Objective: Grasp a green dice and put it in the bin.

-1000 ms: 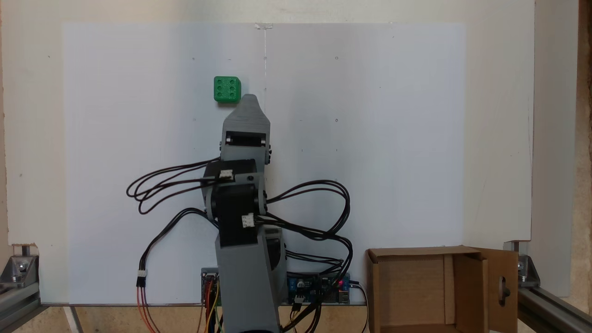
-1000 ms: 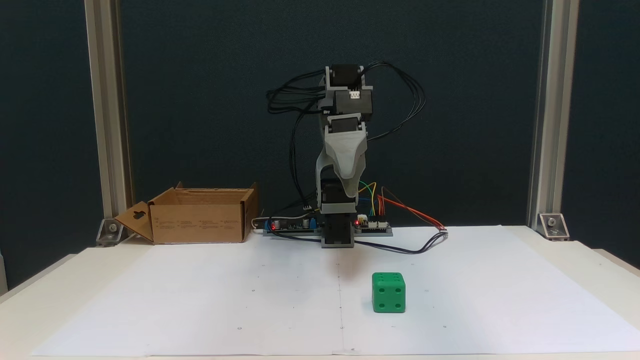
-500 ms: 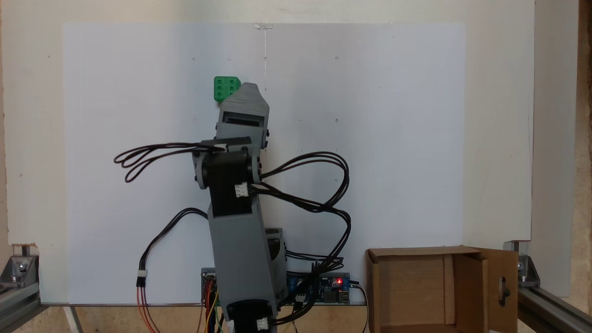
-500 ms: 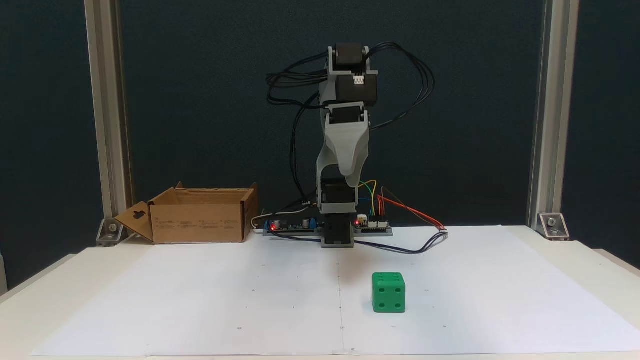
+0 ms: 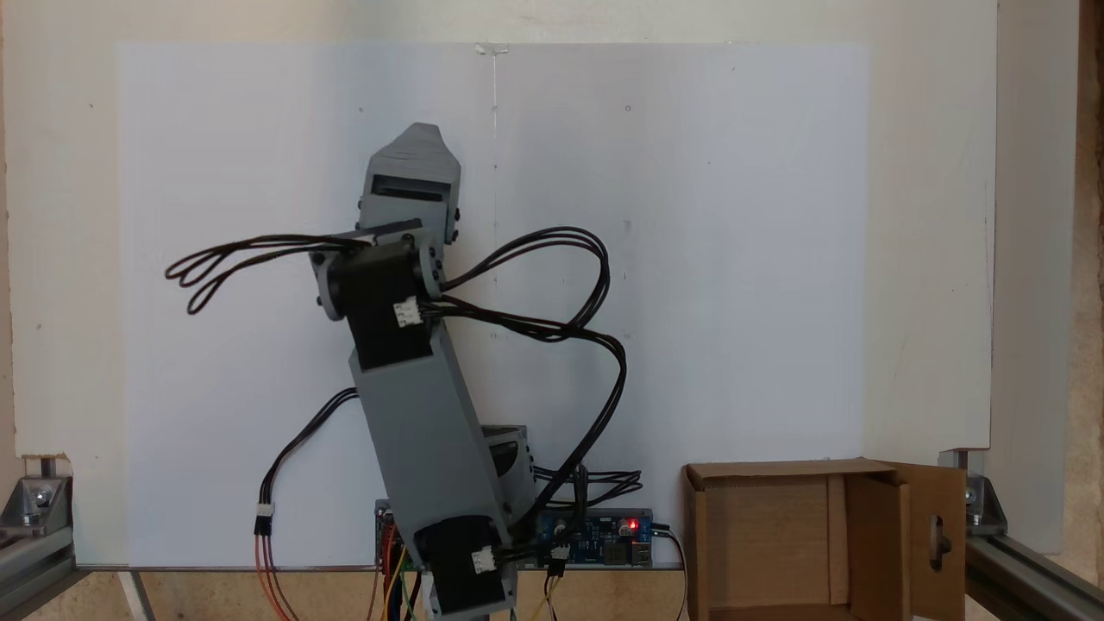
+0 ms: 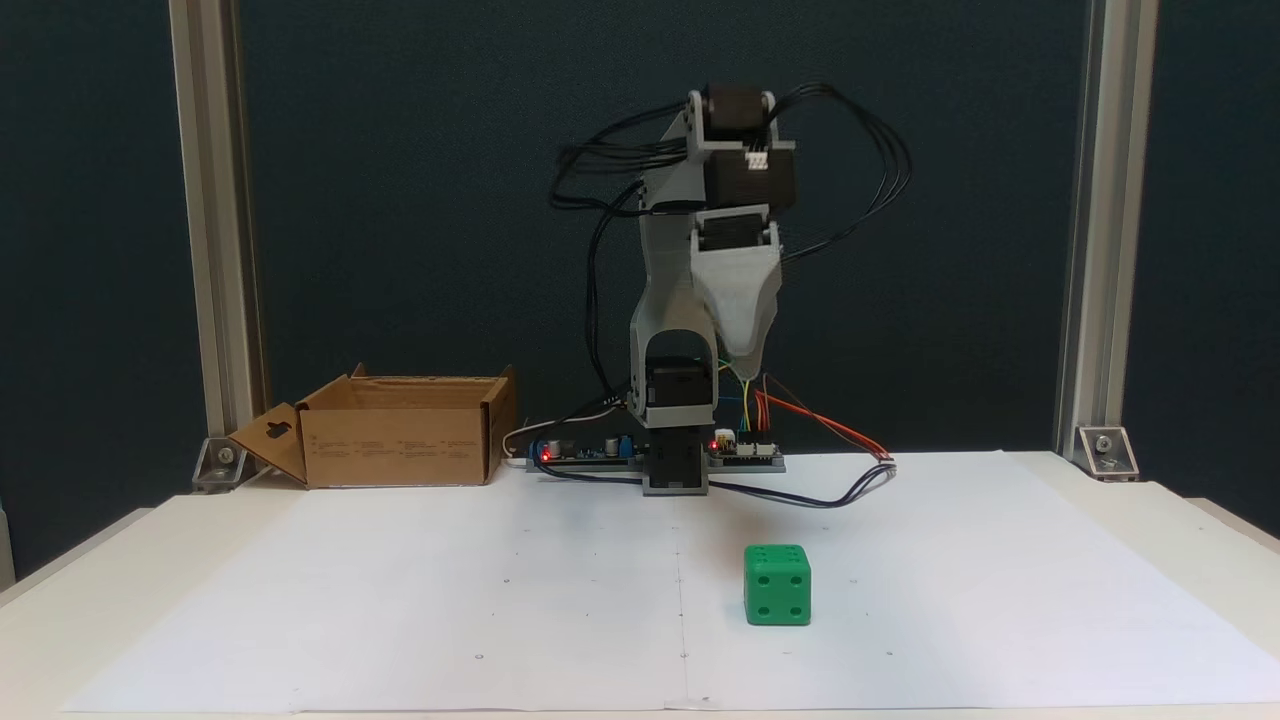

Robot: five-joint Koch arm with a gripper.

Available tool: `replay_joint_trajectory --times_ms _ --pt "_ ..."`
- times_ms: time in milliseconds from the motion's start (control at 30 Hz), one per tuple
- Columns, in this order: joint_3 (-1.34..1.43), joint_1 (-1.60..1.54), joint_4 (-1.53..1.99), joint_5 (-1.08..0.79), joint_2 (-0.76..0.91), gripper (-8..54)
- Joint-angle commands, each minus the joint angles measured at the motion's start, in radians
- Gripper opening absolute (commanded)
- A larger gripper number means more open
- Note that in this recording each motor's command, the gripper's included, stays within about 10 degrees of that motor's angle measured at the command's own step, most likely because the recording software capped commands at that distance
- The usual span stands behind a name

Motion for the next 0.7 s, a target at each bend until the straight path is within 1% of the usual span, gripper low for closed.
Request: replay_joint_trajectory --times_ms 0,233,500,667 --pt "-0.057 -0.018 -0.029 0.066 -0.009 43.5" --pt "-0.066 -0.021 -0.046 0.074 -0.091 43.5" --pt "-0.064 -0.015 -0.046 0.075 -0.097 43.7" --pt "-0.064 -0.029 -0.049 0.087 -0.147 43.7"
